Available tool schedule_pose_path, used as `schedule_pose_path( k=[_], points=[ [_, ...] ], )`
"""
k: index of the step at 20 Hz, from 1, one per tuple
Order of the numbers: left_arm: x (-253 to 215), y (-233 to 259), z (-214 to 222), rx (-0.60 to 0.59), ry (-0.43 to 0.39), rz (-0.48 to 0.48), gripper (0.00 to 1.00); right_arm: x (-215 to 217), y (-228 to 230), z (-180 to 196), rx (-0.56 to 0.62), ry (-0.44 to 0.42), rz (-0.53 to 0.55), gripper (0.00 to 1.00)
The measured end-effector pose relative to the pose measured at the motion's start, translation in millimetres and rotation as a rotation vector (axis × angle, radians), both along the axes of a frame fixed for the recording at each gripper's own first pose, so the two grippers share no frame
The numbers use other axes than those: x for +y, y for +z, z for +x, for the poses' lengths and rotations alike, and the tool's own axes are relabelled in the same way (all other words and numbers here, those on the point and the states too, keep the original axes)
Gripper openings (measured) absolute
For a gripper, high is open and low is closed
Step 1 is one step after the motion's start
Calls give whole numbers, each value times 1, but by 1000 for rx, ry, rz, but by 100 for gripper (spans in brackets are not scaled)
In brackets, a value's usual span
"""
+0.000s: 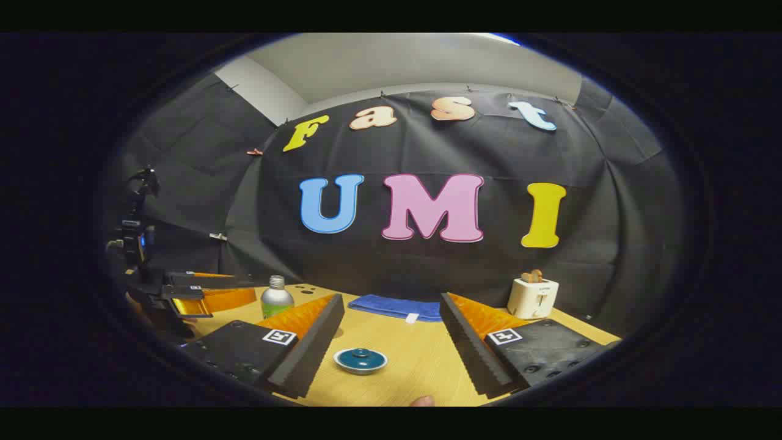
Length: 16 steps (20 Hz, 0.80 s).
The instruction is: Open the teacup lid with one hand, grasp the water bottle and pour water into the teacup with the other hand; after pouring, place the water bottle on the coaster and then close the teacup lid.
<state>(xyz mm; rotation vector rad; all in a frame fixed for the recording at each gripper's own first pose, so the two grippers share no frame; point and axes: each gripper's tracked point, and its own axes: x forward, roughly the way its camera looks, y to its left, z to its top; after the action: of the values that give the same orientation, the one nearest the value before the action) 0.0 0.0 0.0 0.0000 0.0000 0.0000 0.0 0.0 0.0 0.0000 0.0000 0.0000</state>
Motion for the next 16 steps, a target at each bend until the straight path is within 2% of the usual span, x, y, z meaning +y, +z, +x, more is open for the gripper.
schedule_pose_path(
  k=[4,10,16],
  points=[
    [9,-1,5,-9,19,-5,94,-3,-9,7,15,0,8,97],
    [8,-13,12,6,-8,-29,94,-2,-22,14,33,11,52,97],
    [13,-15,12,8,6,-16,94,-1,-21,16,30,15,60,98]
  ],
)
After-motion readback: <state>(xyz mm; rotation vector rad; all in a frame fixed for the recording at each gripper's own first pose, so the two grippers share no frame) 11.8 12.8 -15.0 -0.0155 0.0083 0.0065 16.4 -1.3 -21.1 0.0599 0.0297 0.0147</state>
